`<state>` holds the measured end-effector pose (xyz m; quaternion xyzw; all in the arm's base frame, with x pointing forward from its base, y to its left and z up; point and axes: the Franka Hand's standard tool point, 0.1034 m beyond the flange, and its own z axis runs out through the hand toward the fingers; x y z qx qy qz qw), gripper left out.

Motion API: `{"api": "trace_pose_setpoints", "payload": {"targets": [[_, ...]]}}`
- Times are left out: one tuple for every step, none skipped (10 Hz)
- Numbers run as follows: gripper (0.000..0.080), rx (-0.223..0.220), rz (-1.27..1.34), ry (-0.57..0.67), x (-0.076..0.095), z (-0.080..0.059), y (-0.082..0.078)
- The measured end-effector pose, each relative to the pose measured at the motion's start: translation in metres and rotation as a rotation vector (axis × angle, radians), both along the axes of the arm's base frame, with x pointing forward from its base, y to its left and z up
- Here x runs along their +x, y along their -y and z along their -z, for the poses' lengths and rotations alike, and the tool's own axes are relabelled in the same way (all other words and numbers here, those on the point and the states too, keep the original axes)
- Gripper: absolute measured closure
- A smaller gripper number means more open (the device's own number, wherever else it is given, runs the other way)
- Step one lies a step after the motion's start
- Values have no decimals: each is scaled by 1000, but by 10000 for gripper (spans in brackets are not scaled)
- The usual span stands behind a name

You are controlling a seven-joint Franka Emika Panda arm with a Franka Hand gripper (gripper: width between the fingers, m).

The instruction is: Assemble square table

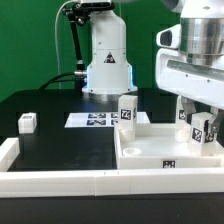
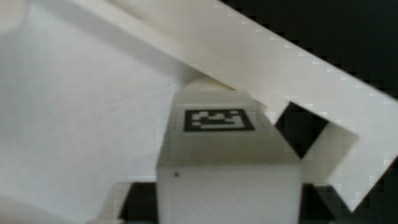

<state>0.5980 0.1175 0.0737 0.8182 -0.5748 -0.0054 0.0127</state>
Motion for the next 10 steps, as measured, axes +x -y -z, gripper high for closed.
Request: {"api": "trace_pose_setpoints", "payload": {"targets": [[507,-3,64,2,0,0,0],[507,-3,107,4,0,0,1],[507,1,173,5,0,0,1],[503,1,203,6,1,0,1],[503,1,186,4,0,0,1],[263,1,185,4,0,0,1],[263,3,145,4,0,1,1],[175,5,105,3,-1,1,0],[175,8,27,20,2,0,-1],[155,10,-88,37,3,1,-3]]}}
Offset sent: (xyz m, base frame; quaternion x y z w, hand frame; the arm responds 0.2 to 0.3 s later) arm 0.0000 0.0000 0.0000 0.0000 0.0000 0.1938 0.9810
